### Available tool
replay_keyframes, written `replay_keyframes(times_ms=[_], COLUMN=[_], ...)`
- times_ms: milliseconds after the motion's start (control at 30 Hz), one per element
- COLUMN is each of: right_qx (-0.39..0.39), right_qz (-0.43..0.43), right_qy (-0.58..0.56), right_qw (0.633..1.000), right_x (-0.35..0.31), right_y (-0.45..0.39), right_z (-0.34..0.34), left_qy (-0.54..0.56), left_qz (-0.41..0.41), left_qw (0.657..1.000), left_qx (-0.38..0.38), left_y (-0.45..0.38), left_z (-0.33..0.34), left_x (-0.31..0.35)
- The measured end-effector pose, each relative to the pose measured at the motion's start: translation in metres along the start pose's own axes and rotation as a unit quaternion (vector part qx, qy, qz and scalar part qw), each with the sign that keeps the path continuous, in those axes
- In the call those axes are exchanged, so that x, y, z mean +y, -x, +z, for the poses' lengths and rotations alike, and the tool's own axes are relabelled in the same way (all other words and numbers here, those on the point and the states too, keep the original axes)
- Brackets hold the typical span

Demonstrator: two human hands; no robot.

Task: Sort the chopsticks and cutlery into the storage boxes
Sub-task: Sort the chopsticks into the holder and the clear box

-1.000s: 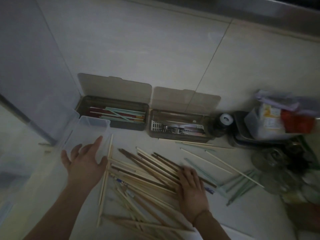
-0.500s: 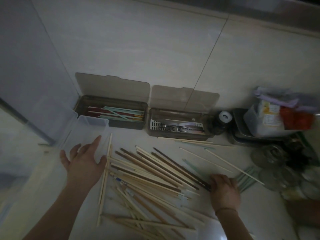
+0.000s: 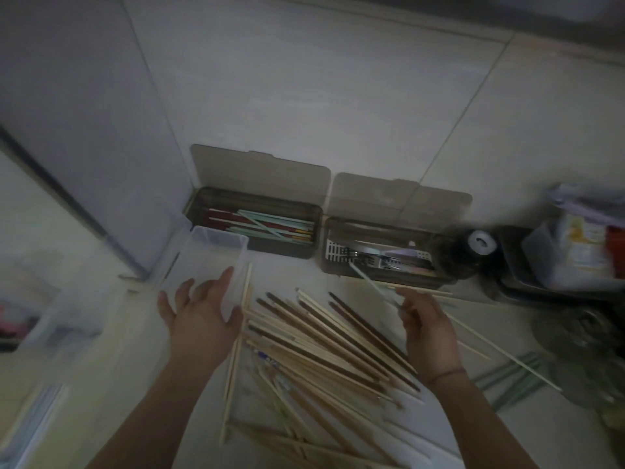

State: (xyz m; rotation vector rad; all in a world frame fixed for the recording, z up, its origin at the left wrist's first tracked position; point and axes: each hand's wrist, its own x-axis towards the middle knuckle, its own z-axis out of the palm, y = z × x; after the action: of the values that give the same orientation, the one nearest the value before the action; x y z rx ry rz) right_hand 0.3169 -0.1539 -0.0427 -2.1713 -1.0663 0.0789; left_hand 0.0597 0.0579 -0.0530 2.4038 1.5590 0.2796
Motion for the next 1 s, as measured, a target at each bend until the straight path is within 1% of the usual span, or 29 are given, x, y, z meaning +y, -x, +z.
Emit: replay_keyframes(times_ms=[100,167,233,300,400,500,567,633,700,767,800,933,1000], right_qx=[0.011,0.005,-0.024,-0.069,-0.139,-0.212,-0.228,-0.200,-0.128,-0.051,-0.021,0.066,0.074], right_qz=[-0.101,-0.141,-0.170,-0.179,-0.165,-0.156,-0.150,-0.159,-0.171,-0.151,-0.135,-0.076,-0.038], right_qy=[-0.030,-0.050,-0.052,-0.042,-0.025,0.008,0.034,0.026,-0.014,-0.043,-0.037,0.066,0.113], right_qw=[0.994,0.989,0.984,0.980,0.976,0.965,0.961,0.966,0.977,0.986,0.990,0.993,0.990], right_x=[-0.035,-0.058,-0.076,-0.088,-0.096,-0.096,-0.092,-0.089,-0.081,-0.060,-0.044,0.026,0.051], right_y=[-0.046,-0.078,-0.106,-0.127,-0.145,-0.153,-0.153,-0.148,-0.133,-0.111,-0.097,-0.032,0.006], right_z=[0.023,0.045,0.072,0.099,0.132,0.148,0.147,0.136,0.117,0.092,0.078,0.016,-0.006], left_qy=[-0.005,-0.010,-0.013,-0.014,-0.004,-0.004,0.000,0.002,-0.001,-0.002,0.001,0.000,-0.003], left_qz=[0.004,0.002,0.003,0.006,0.006,0.010,0.010,0.010,0.013,0.011,0.009,0.016,0.018], left_qw=[1.000,1.000,1.000,1.000,1.000,1.000,1.000,1.000,1.000,1.000,1.000,1.000,1.000], left_qx=[0.001,-0.004,-0.007,-0.010,-0.008,-0.004,-0.002,0.000,-0.001,0.001,0.002,0.002,0.007], left_y=[-0.001,0.000,0.000,-0.001,-0.001,-0.001,-0.001,-0.001,-0.001,-0.001,-0.001,-0.001,-0.002], left_z=[0.000,-0.001,0.000,0.001,0.002,0.003,0.004,0.005,0.005,0.005,0.005,0.008,0.009], left_x=[0.000,-0.002,-0.004,-0.005,-0.005,-0.005,-0.005,-0.005,-0.005,-0.005,-0.005,-0.005,-0.004])
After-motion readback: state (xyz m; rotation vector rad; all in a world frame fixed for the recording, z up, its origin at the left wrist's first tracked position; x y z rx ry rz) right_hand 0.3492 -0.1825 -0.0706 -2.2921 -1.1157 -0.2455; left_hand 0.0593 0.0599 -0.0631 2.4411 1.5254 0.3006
